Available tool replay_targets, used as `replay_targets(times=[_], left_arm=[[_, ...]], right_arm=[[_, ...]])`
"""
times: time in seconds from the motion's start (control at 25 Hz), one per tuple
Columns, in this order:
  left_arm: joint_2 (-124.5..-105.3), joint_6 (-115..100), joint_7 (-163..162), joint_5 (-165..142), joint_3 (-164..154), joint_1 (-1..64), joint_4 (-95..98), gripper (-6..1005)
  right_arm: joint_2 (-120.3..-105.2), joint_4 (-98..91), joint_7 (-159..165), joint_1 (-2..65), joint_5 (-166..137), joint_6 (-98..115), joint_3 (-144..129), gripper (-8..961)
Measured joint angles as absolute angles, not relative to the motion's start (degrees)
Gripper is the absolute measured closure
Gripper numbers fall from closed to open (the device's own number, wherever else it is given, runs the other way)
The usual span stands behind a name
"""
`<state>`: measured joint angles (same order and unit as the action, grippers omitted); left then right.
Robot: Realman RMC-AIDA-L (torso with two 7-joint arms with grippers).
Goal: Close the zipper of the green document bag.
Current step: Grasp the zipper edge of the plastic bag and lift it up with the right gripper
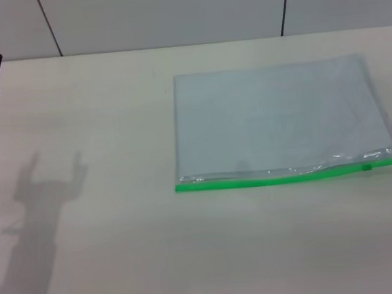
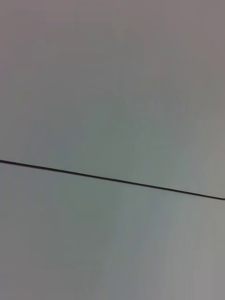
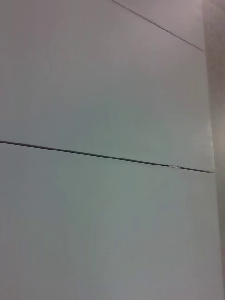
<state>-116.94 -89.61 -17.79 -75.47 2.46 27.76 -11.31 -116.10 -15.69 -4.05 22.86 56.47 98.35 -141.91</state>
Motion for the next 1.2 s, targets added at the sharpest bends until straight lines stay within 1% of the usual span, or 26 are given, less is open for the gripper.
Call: replay_targets(times=[0.44, 1.2], left_arm=[[-116.91, -90.5, -17.67, -74.55, 2.55, 26.92, -11.1, 231], [-116.93, -89.82, -17.57, -75.01, 1.8, 28.51, -10.66, 231]], right_arm=[[-116.1, -15.71, -3.71, 22.88, 56.49, 98.07, -142.67, 78], [-116.19, -15.45, -3.71, 22.87, 56.85, 97.48, -142.73, 78]])
